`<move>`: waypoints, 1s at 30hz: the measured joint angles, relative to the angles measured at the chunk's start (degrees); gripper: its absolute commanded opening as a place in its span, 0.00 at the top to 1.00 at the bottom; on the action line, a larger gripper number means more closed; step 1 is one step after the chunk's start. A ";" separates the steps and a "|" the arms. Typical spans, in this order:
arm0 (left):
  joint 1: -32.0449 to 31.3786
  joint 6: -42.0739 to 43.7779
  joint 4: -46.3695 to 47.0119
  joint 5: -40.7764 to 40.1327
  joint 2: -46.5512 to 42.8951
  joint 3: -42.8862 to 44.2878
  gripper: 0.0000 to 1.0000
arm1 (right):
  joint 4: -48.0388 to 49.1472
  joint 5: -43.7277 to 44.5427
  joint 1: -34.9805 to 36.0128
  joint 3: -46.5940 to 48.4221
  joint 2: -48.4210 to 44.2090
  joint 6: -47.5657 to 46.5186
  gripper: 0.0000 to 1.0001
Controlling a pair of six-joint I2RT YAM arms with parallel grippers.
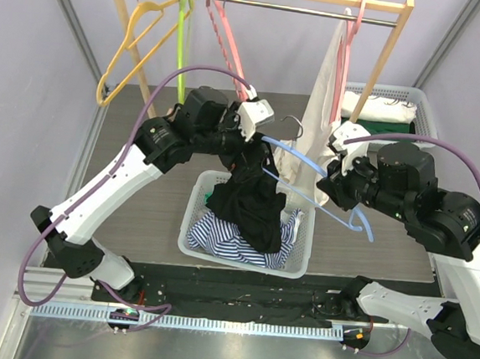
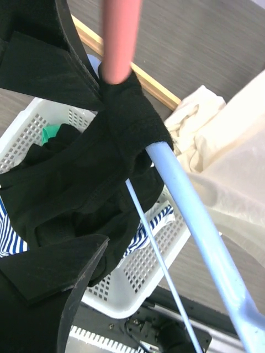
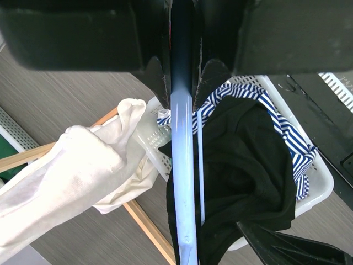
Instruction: Remove the tank top from the hanger
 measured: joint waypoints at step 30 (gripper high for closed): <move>-2.86 5.68 1.57 -16.11 -1.09 -3.48 0.42 | 0.33 -0.22 0.00 -6.36 -4.35 3.04 0.99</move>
